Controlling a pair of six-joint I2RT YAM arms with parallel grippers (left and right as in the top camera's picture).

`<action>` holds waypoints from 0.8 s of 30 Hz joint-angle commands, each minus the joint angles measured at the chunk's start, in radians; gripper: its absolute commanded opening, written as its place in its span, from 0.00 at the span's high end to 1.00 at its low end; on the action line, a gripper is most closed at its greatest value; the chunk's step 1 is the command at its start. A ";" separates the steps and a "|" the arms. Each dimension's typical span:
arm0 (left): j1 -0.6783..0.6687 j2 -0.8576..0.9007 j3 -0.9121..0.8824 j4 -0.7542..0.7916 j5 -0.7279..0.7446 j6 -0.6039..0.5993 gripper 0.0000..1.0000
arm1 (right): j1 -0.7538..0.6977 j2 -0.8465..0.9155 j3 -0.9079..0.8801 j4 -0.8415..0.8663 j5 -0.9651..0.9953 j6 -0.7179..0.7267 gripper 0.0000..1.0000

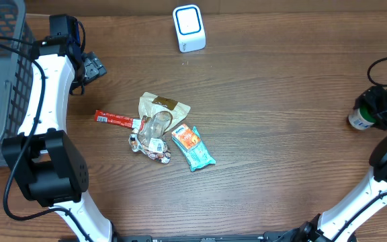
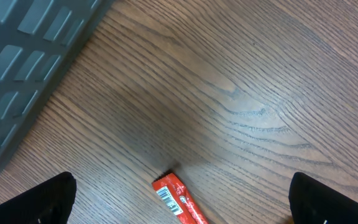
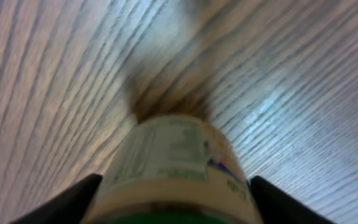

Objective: Scan the item barcode
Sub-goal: 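Carry the green-capped bottle right and set it on the table, then swing the right gripper over the orange Kleenex pack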

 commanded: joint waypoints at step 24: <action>-0.008 -0.005 0.022 0.001 0.004 -0.006 0.00 | 0.036 -0.020 0.231 -0.092 -0.068 -0.002 0.04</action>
